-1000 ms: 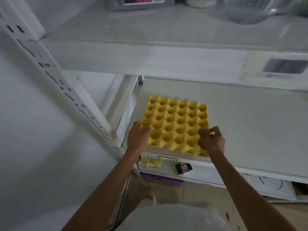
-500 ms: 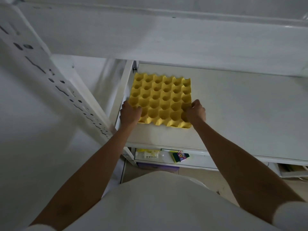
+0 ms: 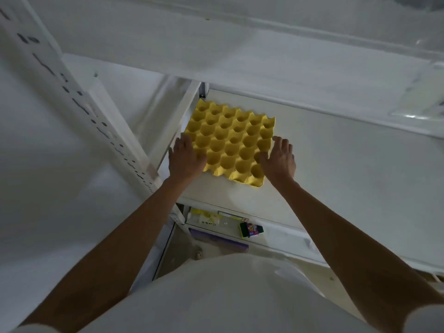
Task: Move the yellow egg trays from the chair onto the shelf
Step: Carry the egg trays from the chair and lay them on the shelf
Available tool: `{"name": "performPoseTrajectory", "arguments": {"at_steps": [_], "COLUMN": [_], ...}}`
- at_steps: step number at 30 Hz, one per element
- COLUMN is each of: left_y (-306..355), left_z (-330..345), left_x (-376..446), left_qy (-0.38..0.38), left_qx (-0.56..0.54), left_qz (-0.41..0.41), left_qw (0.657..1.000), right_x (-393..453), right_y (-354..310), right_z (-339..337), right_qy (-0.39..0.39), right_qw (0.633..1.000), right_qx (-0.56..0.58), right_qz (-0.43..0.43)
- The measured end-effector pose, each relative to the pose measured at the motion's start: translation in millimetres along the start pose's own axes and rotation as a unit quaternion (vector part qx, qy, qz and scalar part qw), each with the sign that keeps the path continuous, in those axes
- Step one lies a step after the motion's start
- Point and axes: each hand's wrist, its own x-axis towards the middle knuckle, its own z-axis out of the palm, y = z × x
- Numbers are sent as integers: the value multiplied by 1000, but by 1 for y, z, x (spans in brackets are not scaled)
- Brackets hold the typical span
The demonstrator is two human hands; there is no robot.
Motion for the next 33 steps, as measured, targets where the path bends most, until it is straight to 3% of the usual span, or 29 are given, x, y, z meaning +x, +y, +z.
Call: {"name": "performPoseTrajectory", "arguments": {"at_steps": [4,9,13,18,26,29,33], "left_y": [26,64,69,53,37,41,42], "left_z": [10,37,59,78,154,177,199], "left_x": [-39,-129,-238,-385,-597,-661,-726], "left_qy": [1,34,84,50,-72,-67,-32], "left_qx": [32,-17,0,27,-74,-128,-179], "left_qz": [-8,-109,-175,-319,-513,-564,-600], "left_qw": [999,993,981,946,852,813,779], "right_x": [4,-17,-77,-204,-371,-413,-461], "right_y": [12,25,15,-8,43,67,74], "right_z": [-24,-41,-46,-37,12,25,34], "right_qy": [-34,-107,-111,-164,-355,-422,-461], "right_qw": [980,923,859,754,631,589,577], "right_qx": [-63,-94,-47,-1,-137,-177,-193], "right_qz": [-185,-359,-498,-636,-676,-666,-646]}}
